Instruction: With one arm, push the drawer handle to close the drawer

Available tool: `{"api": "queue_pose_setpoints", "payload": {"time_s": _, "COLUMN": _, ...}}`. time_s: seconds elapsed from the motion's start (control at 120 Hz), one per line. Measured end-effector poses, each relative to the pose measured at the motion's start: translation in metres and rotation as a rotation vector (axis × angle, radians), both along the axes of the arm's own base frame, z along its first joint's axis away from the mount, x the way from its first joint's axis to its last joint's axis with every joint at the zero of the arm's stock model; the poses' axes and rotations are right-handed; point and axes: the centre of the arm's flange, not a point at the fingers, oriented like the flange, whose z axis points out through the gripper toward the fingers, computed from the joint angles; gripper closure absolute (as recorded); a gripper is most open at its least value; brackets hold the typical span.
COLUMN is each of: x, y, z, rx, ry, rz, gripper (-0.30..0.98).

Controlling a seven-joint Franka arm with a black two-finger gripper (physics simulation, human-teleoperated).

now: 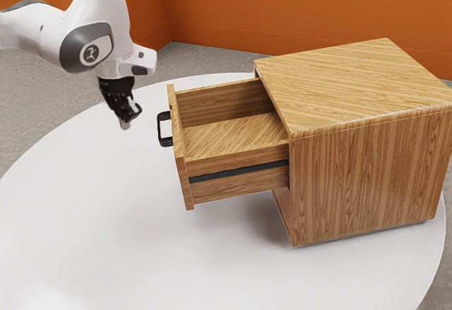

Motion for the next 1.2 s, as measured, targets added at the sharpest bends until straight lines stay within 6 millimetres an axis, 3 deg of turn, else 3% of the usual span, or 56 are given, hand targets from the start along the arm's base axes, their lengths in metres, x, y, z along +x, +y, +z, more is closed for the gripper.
{"api": "queue_pose_setpoints", "payload": {"time_s": 0.258, "x": 0.004, "y": -0.032, "z": -0.015, "rx": -0.007, "ry": -0.065, "rz": -0.080, "gripper": 0.79}}
{"api": "queue_pose_setpoints", "payload": {"time_s": 0.4, "x": 0.011, "y": -0.035, "z": -0.011, "rx": -0.012, "ry": -0.134, "rz": -0.096, "gripper": 0.79}}
{"api": "queue_pose_setpoints", "payload": {"time_s": 0.792, "x": 0.020, "y": -0.049, "z": -0.028, "rx": -0.016, "ry": -0.195, "rz": -0.127, "gripper": 0.78}}
{"api": "queue_pose_setpoints", "payload": {"time_s": 1.2, "x": 0.020, "y": -0.084, "z": -0.028, "rx": -0.038, "ry": -0.248, "rz": -0.215, "gripper": 0.78}}
